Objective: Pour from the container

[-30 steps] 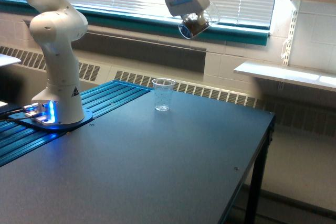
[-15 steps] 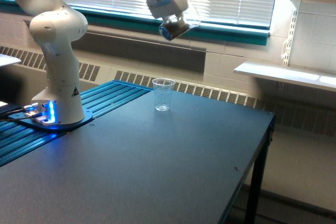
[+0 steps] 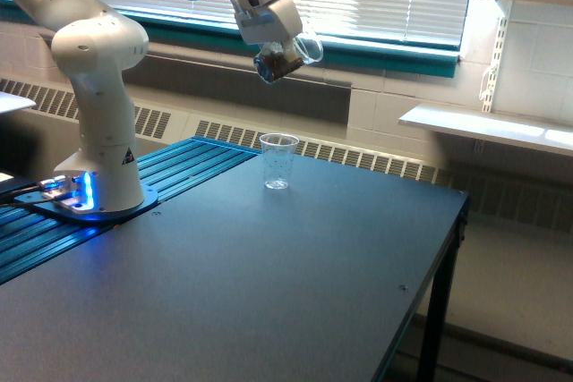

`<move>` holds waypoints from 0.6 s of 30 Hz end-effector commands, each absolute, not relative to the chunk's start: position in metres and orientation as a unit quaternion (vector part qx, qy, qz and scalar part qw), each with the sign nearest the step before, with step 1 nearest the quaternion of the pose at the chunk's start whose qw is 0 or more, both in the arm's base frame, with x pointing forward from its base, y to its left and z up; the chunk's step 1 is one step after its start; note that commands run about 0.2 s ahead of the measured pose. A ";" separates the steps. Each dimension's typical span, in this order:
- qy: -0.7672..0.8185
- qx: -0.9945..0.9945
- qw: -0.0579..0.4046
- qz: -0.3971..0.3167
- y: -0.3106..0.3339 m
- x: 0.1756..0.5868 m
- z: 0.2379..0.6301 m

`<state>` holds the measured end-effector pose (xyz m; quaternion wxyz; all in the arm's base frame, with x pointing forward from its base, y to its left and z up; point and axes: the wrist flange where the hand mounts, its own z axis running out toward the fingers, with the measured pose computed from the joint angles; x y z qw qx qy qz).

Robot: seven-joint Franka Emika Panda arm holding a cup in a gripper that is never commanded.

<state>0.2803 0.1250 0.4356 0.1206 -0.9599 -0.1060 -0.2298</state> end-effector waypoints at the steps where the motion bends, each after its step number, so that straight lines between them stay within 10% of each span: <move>1: -0.110 -0.964 0.110 -0.217 0.129 0.270 0.423; 18: -0.122 -0.966 0.104 -0.203 0.143 0.258 0.416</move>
